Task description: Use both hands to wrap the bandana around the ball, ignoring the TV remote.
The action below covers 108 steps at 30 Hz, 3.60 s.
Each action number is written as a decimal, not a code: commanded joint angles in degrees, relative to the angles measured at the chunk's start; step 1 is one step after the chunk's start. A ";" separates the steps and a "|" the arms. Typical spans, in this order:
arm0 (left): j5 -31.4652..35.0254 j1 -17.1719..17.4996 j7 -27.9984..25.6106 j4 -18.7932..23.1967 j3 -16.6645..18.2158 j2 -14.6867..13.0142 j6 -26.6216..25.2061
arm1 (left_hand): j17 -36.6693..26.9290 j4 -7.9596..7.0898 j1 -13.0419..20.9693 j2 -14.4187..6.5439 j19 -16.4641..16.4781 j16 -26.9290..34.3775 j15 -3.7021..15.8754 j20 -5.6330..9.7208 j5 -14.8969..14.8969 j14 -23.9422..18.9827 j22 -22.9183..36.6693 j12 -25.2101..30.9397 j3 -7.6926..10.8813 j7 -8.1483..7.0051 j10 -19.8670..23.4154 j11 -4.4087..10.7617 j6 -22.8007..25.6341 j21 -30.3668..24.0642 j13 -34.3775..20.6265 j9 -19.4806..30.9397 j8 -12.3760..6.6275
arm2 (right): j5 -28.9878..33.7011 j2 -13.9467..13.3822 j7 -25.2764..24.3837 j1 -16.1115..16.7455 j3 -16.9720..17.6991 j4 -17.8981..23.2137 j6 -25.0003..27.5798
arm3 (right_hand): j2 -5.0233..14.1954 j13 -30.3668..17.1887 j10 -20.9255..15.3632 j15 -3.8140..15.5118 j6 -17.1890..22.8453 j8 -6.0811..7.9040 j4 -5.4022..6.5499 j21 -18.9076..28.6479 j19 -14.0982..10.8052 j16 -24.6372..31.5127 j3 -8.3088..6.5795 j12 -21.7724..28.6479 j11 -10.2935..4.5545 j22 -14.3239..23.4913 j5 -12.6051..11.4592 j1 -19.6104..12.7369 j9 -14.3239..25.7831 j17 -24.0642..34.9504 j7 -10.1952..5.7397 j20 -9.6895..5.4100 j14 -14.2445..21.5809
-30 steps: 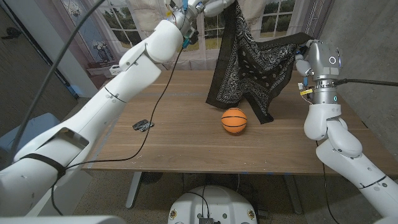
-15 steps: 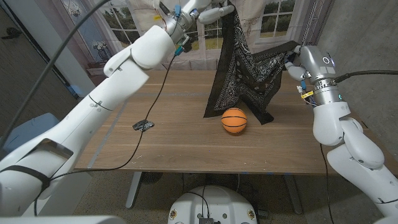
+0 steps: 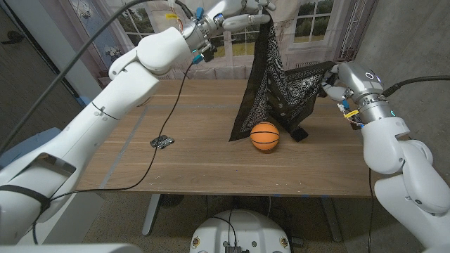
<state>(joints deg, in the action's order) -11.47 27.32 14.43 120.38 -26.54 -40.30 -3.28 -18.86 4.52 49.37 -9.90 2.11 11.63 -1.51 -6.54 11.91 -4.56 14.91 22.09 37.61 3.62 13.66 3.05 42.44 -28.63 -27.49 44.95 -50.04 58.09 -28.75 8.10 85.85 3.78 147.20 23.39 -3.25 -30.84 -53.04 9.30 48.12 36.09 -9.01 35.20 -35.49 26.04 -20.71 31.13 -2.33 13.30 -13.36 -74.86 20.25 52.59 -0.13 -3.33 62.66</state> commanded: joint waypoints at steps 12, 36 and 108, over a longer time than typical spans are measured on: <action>-13.77 -11.68 26.40 -6.87 -4.45 0.12 -3.30 | 0.11 0.66 -0.96 -0.36 -0.09 0.05 -0.09 -0.08 2.43 -0.13 0.27 0.72 2.36 2.42 1.37 -2.20 -1.03 -1.43 -0.14 3.69 -2.73 | 2.15 8.65 30.84 4.98 4.12 10.82 0.59 | 4.60 1.97 -4.29 4.16 6.70 1.49 -0.70 0.28 5.28 -3.37 -1.29 -1.78 -2.52 -0.68 -0.38 -6.04 -0.88 0.80 -5.60 -6.11 -6.46; -7.91 -32.99 55.54 -6.38 -16.26 1.58 -18.15 | 1.91 -1.54 -13.46 6.26 14.99 3.72 -0.45 -1.41 11.25 -24.87 1.19 7.93 -0.53 8.27 20.13 -7.66 -3.72 -17.93 -1.43 -1.25 -3.63 | -19.48 5.23 44.74 0.87 14.37 8.25 -4.02 | 9.56 0.26 -2.19 4.35 -6.40 -2.19 0.06 0.87 13.16 -4.54 1.04 -3.85 -4.24 -1.85 2.40 -7.63 -2.08 6.55 -9.67 -2.12 -15.97; 35.69 -43.82 50.77 0.52 -43.58 4.07 -47.48 | 8.10 4.91 -15.14 17.55 -0.84 -0.88 -6.14 -5.83 1.18 1.23 -4.60 -10.64 -17.03 -16.11 -12.71 -6.12 -43.50 -6.57 9.34 -33.56 39.82 | -54.61 -3.92 21.95 -0.84 18.25 -8.21 -16.61 | 5.82 15.80 47.12 -18.22 -41.94 -22.81 14.70 -15.78 26.79 -13.31 33.22 -16.88 10.46 -2.70 -9.45 39.98 -9.16 -24.77 -0.75 14.10 -59.31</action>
<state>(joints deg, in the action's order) 19.87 -12.50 58.54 125.13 -64.20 -39.30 -50.11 -10.66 9.33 33.90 6.73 0.91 10.59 -7.48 -12.07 12.33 -3.68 10.11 11.20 21.06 -12.21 1.62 -2.93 -0.22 -35.50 -18.07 11.18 -10.13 5.05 -30.36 31.85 85.74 23.05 140.34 6.91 2.61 -14.88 -5.36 -8.99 5.74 13.40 5.89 19.29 -8.30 12.36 12.42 13.99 7.88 10.55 -23.07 -34.62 10.93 27.87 -0.71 10.86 2.88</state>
